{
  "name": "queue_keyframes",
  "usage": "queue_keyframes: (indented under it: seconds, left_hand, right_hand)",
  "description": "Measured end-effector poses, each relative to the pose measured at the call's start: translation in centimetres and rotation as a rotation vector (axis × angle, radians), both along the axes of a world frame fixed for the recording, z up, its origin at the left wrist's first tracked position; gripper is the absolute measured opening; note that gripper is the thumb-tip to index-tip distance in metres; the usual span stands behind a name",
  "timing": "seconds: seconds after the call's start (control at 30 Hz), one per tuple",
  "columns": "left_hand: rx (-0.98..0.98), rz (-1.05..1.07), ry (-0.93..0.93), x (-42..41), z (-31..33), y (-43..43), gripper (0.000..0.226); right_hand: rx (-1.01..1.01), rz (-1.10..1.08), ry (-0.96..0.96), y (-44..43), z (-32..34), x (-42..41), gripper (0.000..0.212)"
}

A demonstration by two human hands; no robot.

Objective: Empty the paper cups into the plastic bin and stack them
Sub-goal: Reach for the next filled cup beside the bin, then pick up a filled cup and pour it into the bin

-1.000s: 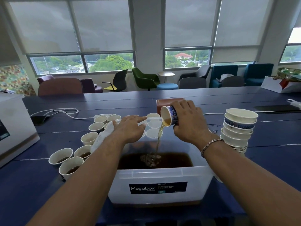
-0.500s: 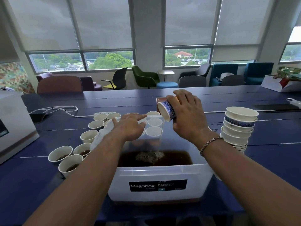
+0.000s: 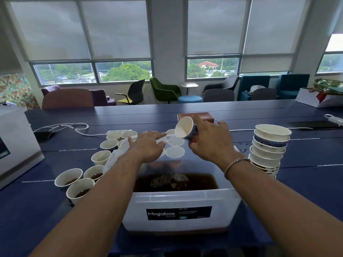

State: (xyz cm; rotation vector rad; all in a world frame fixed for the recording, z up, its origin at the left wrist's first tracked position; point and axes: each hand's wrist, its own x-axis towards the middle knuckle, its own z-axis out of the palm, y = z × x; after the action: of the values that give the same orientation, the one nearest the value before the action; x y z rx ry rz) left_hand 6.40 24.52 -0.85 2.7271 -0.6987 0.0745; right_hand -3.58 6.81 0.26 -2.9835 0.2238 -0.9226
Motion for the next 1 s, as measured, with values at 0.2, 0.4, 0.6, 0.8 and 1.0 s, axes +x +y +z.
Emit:
queue_keyframes:
  seconds: [0.2,0.4,0.6,0.8,1.0]
  left_hand:
    - [-0.283,0.033,0.024,-0.7,1.8,-1.1,0.045]
    - [-0.748,-0.196,0.203,-5.5,6.1,-6.0,0.043]
    - [-0.883,-0.347,0.191,-9.2,9.0,-10.9,0.043]
    - [-0.97,-0.395,0.239,-11.4,10.2,-13.9,0.041]
    - [-0.963,-0.419,0.375,-12.7,9.7,-15.7,0.039]
  right_hand:
    - [0.145,0.026,-0.042,0.0,2.5,-0.5,0.072]
    - [0.217,-0.028,-0.068,-1.3,6.4,-3.7,0.083]
    - [0.291,-0.097,-0.101,-4.5,9.5,-8.0,0.081]
    - [0.315,-0.145,-0.137,-7.3,10.9,-10.4,0.08]
    - [0.296,-0.269,-0.091,-8.8,10.1,-11.3,0.08]
